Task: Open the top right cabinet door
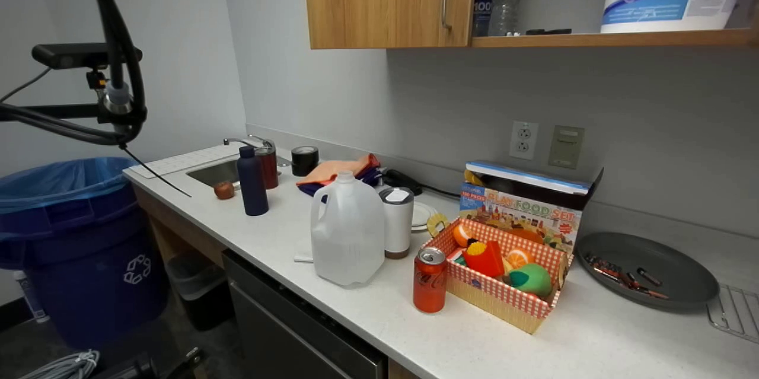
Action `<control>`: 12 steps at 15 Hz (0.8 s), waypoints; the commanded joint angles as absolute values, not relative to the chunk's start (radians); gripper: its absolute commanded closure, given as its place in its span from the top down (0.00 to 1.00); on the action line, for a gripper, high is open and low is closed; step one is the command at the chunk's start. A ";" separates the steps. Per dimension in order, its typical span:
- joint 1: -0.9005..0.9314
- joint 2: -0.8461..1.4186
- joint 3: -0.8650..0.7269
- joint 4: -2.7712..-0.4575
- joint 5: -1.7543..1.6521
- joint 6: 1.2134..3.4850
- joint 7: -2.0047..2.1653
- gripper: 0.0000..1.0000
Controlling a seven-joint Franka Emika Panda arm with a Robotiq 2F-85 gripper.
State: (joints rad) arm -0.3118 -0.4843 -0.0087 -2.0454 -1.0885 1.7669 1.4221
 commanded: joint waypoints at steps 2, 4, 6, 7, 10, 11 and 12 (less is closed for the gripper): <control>-0.258 -0.483 -0.045 -2.041 -1.107 1.746 1.430 1.00; -0.258 -0.483 -0.045 -2.041 -1.107 1.746 1.430 1.00; -0.258 -0.483 -0.045 -2.041 -1.107 1.746 1.430 1.00; -0.256 -0.481 -0.046 -2.040 -1.102 1.740 1.432 1.00; -0.255 -0.477 -0.042 -2.039 -1.128 1.717 1.454 1.00; -0.257 -0.475 -0.040 -2.038 -1.137 1.708 1.460 1.00; -0.260 -0.473 -0.037 -2.038 -1.149 1.697 1.472 1.00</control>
